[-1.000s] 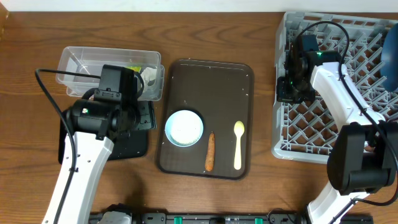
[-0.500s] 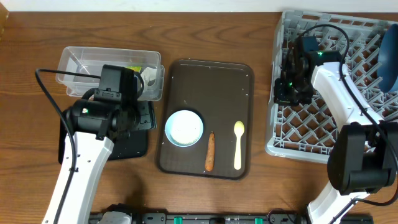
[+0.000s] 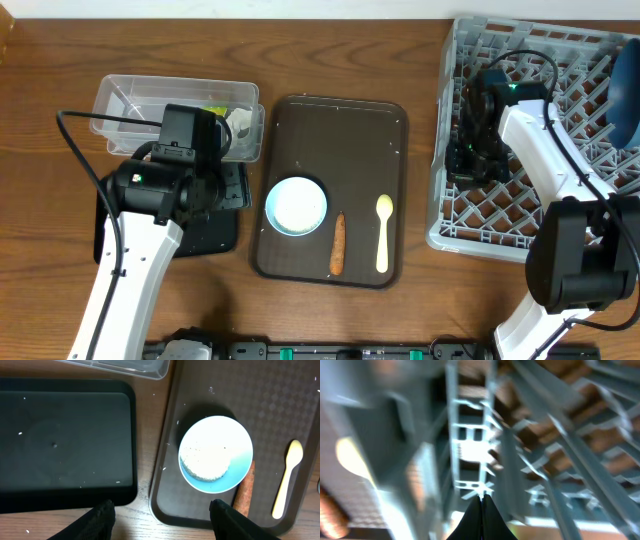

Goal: Sort waste into correct bins and load items into the dishwasher rack
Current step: 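Lower the blue plate upright into the rack slots and release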

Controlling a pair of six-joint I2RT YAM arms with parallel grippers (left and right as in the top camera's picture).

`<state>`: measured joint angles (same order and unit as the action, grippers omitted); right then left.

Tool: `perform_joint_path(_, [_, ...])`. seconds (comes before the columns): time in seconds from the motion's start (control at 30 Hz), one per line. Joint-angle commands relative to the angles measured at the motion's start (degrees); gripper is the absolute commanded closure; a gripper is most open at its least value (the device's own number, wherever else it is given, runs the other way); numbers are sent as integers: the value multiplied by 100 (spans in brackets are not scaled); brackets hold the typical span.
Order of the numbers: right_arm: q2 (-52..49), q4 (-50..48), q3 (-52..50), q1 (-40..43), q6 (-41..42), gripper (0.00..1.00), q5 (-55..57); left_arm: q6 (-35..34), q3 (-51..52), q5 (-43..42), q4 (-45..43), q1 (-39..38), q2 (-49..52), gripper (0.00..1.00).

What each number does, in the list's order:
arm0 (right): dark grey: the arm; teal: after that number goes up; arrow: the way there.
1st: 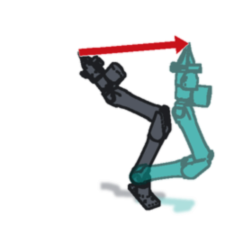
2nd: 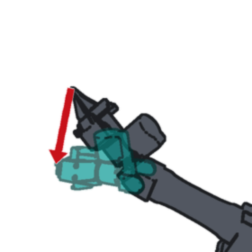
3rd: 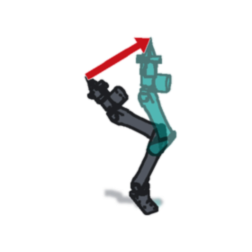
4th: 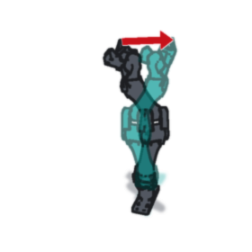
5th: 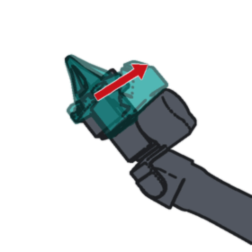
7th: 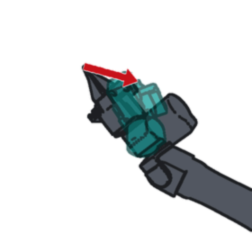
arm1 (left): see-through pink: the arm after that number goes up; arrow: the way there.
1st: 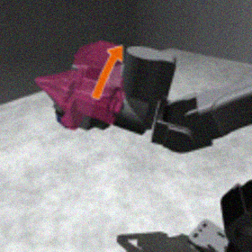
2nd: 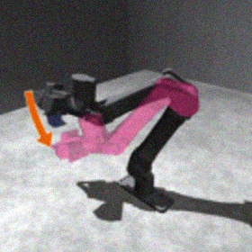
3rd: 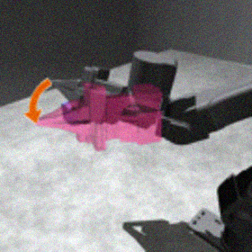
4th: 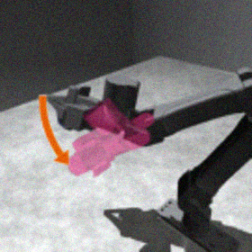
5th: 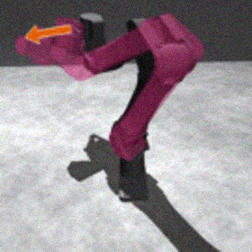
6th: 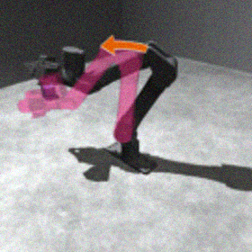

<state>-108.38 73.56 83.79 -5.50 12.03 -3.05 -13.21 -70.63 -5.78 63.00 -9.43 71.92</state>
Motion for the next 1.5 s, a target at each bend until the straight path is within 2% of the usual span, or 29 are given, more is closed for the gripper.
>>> perform_joint_path(0.0, [-37, 129, -20, -46, 271, 99, 699, 55, 17, 70, 42, 15, 42, 36])
perform_joint_path(0.77, [-37, 671, -24, -72, 249, 99, 710, 55, 17, 70, 39, 15, 42, 36])
perform_joint_path(0.97, [-37, 673, -24, -85, -190, 99, 337, 55, 17, 70, 39, 15, 42, 37])
perform_joint_path(1.47, [-37, 901, -24, -85, -245, 99, 302, 55, 17, 72, 39, 15, 42, 36])
